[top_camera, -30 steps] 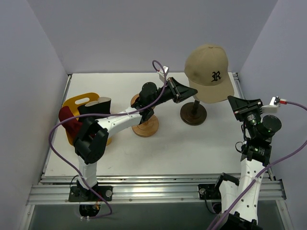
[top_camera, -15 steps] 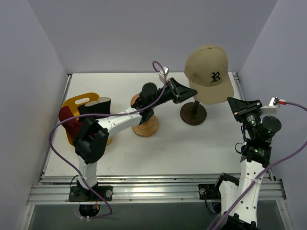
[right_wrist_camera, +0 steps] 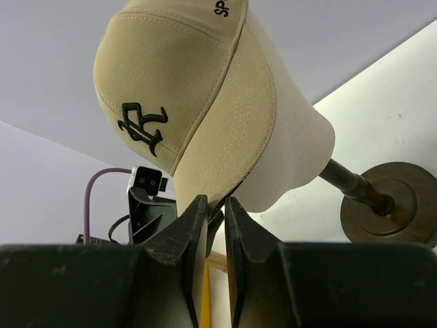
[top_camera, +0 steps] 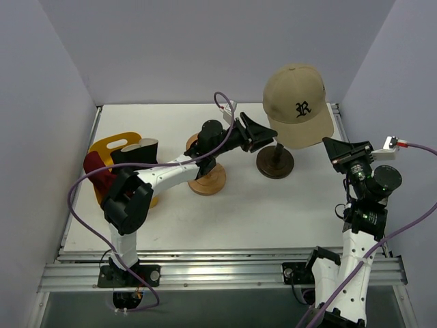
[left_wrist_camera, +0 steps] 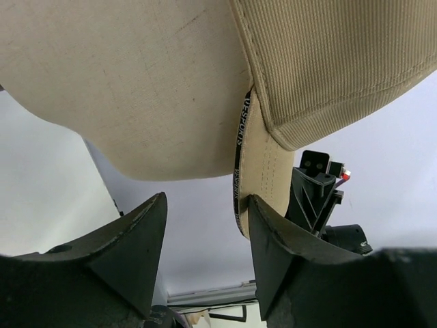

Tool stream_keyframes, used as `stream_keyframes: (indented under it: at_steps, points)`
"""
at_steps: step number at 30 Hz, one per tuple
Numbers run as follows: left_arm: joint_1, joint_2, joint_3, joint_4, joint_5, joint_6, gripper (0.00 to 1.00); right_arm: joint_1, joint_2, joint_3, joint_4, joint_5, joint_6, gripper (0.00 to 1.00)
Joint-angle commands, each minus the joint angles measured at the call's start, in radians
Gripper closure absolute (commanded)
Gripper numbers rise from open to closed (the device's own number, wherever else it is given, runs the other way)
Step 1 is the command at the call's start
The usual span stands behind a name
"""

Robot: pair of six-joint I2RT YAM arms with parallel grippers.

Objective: Stack the hats

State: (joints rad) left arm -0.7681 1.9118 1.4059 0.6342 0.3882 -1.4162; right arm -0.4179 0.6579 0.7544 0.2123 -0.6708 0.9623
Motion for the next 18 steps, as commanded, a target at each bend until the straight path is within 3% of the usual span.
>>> stream_keyframes:
  at_steps: [1,9,18]
  points:
    - [0.016,-0.056,0.004,-0.067,-0.046,0.059,0.40,0.008,-0.024,-0.006,0.065,-0.023,-0.019,0.89]
    - [0.015,-0.100,0.038,-0.128,-0.071,0.141,0.36,0.019,-0.040,-0.030,0.052,-0.015,-0.028,0.87]
    - [-0.020,-0.097,0.102,-0.192,-0.057,0.223,0.36,0.021,-0.040,-0.038,0.007,-0.016,-0.074,0.73]
